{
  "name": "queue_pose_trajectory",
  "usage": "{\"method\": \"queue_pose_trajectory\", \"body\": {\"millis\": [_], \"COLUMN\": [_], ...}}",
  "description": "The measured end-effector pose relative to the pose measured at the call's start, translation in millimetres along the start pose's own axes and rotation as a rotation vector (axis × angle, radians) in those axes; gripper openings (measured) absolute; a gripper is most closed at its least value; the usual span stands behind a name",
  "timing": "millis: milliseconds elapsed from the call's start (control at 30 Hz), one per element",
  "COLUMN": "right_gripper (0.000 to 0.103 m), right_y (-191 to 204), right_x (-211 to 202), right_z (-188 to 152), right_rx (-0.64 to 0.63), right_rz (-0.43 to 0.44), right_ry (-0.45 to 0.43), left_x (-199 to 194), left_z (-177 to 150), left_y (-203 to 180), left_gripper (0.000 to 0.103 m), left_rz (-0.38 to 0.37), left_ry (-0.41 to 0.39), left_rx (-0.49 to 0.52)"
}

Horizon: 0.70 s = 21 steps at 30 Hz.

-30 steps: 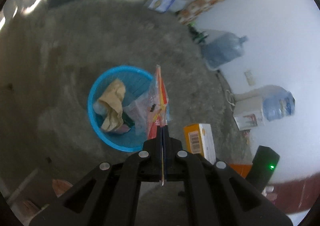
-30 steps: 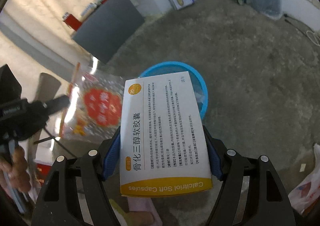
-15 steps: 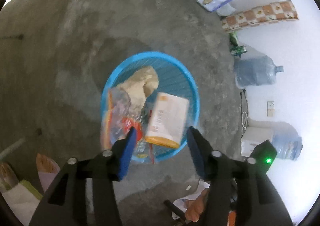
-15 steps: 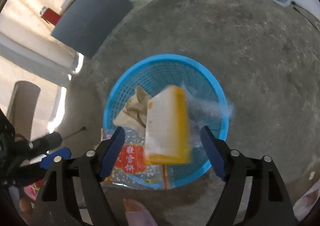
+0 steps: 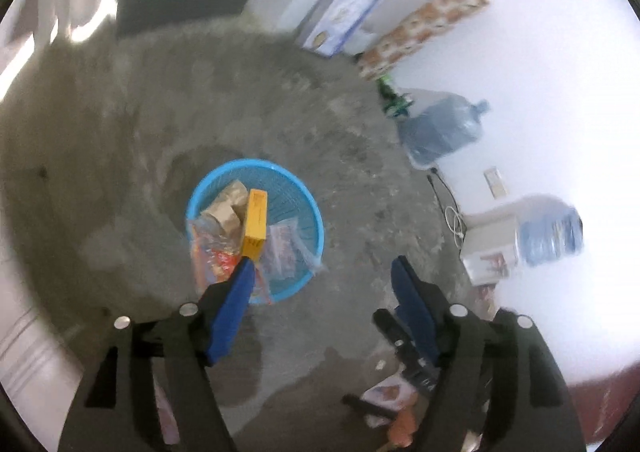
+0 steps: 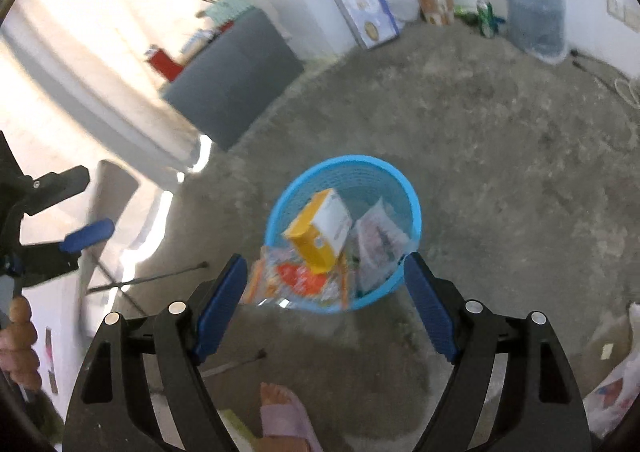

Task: Collect trash

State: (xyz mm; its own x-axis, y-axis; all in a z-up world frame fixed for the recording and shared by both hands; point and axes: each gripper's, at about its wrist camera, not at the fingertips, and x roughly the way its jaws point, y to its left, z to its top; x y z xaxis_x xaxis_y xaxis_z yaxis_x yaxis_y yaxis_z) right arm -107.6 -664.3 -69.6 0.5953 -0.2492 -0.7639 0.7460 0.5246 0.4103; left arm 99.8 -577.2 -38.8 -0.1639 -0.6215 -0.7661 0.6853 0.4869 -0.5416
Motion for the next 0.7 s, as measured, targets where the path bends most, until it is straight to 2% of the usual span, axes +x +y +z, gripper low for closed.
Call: {"method": "queue_pose_trajectory", "body": {"millis": [67,133,167,267,367,433,533,700], "right_gripper": [0.084,0.089,0.095,0.095,0.095,0.095,0.095,0.095], "right_y": [15.8,36.6,47.4,74.6,100.5,118.6,137.8,168.7], "right_x": [-27.4,-57.5,-71.6,-103.8,-124.1,-135.0,-140.6,-138.3], "right_z": [-12.0,-27.9,-36.5,-61.4,-85.7,-102.8,-119.8,-143.9], "right_rx": [-0.048,-0.105,-0.133,-0.188,-0.241,-0.259,-0.287,-0.370], "right_rz": [0.003,-0.011,-0.018,-0.051,-0.114,-0.153,-0.157,-0.160], "right_ry": [-0.034,-0.078,-0.103,-0.168,-0.213,-0.241,-0.256,-0.252], "left_x": [-37.7,-83.4,-98.8,-149.0,-192.2,-208.8,-228.5,-242.5], "left_z": [-22.3,-56.2,-69.8,-121.6,-174.9,-197.2,-231.9,-263.2], "left_y": [-2.5,1.8,3.3,11.8,24.3,31.9,45.1,65.0], "left_gripper": [0.080,0.086,0.087,0.096,0.098,0.098,0.098,0.098], "left_rz": [0.033,0.134,0.158,0.260,0.379,0.455,0.561,0.650], "left_ry": [-0.041,-0.115,-0.139,-0.231,-0.327,-0.370,-0.432,-0.456], "left_rx": [0.060,0.103,0.122,0.187,0.240,0.237,0.186,0.052]}}
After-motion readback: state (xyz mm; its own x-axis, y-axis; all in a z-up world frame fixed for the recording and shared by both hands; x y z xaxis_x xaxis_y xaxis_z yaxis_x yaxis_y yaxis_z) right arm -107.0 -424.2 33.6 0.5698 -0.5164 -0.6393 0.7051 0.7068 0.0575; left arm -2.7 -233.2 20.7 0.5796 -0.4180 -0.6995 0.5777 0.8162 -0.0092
